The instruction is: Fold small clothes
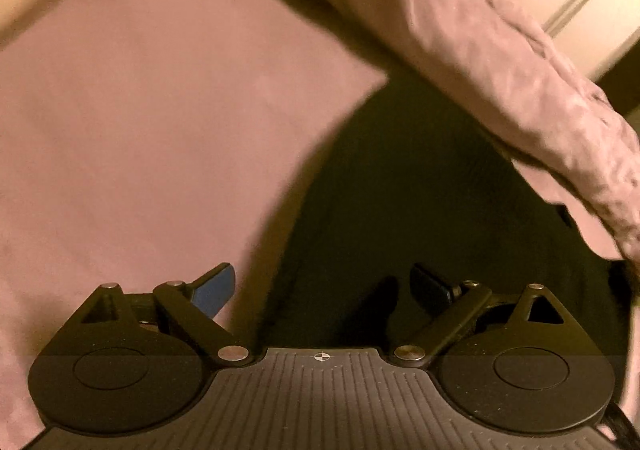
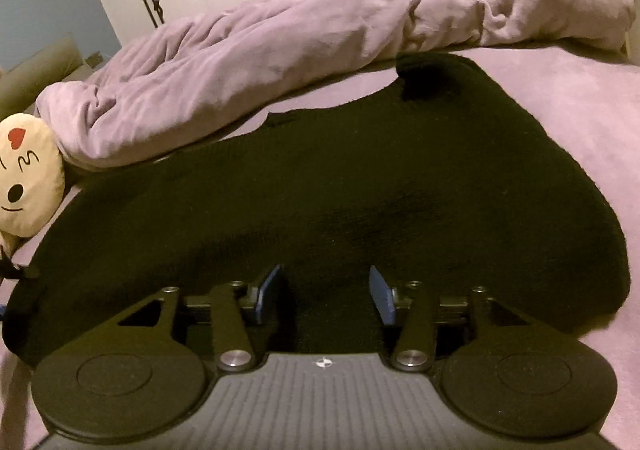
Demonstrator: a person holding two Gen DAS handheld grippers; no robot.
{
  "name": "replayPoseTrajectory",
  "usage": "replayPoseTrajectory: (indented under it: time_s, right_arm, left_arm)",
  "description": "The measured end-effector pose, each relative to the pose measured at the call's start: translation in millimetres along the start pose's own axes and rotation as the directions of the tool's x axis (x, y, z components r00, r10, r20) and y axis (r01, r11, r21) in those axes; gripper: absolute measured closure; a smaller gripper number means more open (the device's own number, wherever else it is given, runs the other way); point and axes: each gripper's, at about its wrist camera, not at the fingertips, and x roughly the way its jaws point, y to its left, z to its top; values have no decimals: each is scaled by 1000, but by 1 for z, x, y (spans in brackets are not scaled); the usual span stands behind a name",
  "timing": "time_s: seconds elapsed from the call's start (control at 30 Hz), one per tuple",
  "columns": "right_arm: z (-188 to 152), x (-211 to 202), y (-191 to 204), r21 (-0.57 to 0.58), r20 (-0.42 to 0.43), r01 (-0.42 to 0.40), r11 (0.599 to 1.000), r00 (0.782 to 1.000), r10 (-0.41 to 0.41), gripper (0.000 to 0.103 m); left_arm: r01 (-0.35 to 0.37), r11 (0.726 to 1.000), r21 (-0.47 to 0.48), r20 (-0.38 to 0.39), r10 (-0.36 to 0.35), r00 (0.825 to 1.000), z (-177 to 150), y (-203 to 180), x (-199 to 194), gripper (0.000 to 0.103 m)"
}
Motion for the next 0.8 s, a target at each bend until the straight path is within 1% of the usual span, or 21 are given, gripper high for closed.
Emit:
replayPoseTrajectory:
  time_s: [0.03, 0.1, 0.17, 0.23, 0.27, 0.3, 0.33, 0.37, 0.4, 0.43, 0.47, 0.53, 0.57, 0.6, 0.63, 0.67, 0.7, 0.73, 0.77, 0.8]
  right_arm:
    - [-1, -2, -2, 16, -2, -4, 1000, 1000, 4, 53]
    - [-3, -4, -4, 32, -7, -2, 999, 1000, 2, 53]
    - [-6, -9, -2, 27, -4, 5, 1000, 1000, -4, 53]
    - [-9, -14, 2, 21, 14, -2, 1000, 1000, 2, 53]
    - [-11, -16, 5, 24, 16, -7, 1000, 1000, 7, 53]
    - [-12, -15, 7, 31, 15, -9, 999, 1000, 9, 53]
    - [-13, -14, 8, 39, 11, -13, 999, 1000, 13, 52]
    - [-16, -13, 10, 52, 1, -19, 998, 1000, 19, 52]
    - [-17, -11, 11, 61, -6, -20, 998, 1000, 20, 52]
    - [-18, -10, 13, 68, -8, -22, 997, 1000, 22, 51]
    - [-19, -10, 14, 72, -8, -25, 997, 1000, 26, 51]
    - [-19, -10, 17, 74, -6, -30, 997, 1000, 30, 51]
    - [-19, -10, 18, 74, -3, -33, 997, 999, 34, 51]
    - [-19, -10, 19, 71, -2, -36, 997, 999, 36, 51]
    - [-18, -10, 19, 66, -1, -32, 997, 999, 32, 51]
    - [-18, -11, 20, 61, 3, -26, 998, 1000, 26, 51]
    - [-17, -12, 22, 58, 12, -21, 998, 1000, 21, 51]
    - [-17, -14, 23, 56, 22, -18, 998, 1000, 17, 51]
    - [-16, -16, 24, 51, 36, -16, 999, 999, 14, 51]
    - [-16, -18, 26, 44, 50, -16, 999, 999, 14, 52]
  left_arm:
    - [29, 999, -22, -33, -29, 999, 0, 3, 7, 6]
    - [43, 998, -37, -30, -44, 999, 0, 6, 13, 6]
    - [42, 999, -16, -30, -42, 999, 1, 4, 14, 13]
    - [50, 999, 23, -34, -49, 998, 1, 1, 12, 30]
    - [66, 997, 32, -38, -65, 997, -1, 2, 10, 37]
    - [113, 993, 23, -58, -111, 992, -2, 2, 9, 64]
    - [143, 990, -2, -81, -142, 986, -2, 4, 10, 67]
    - [137, 991, -7, -75, -137, 988, -3, 4, 10, 67]
    - [136, 991, 12, -76, -134, 988, -3, 3, 11, 65]
    - [128, 991, 30, -79, -125, 989, -3, 3, 14, 52]
    - [122, 992, 25, -86, -120, 989, -2, 3, 18, 48]
    - [149, 989, -1, -102, -148, 984, -1, 0, 23, 27]
    - [159, 987, 11, -106, -157, 982, 0, -6, 26, 25]
    - [152, 988, 29, -108, -148, 983, 1, -12, 29, 25]
    - [134, 990, 54, -109, -128, 986, 1, -18, 33, 34]
    - [109, 990, 86, -106, -100, 989, 0, -22, 34, 40]
    - [91, 990, 105, -104, -80, 991, 1, -26, 34, 50]
    - [97, 991, 91, -109, -86, 990, 3, -26, 32, 64]
    - [115, 991, 71, -115, -107, 988, 5, -24, 31, 68]
    - [125, 991, 54, -115, -118, 986, 6, -23, 28, 71]
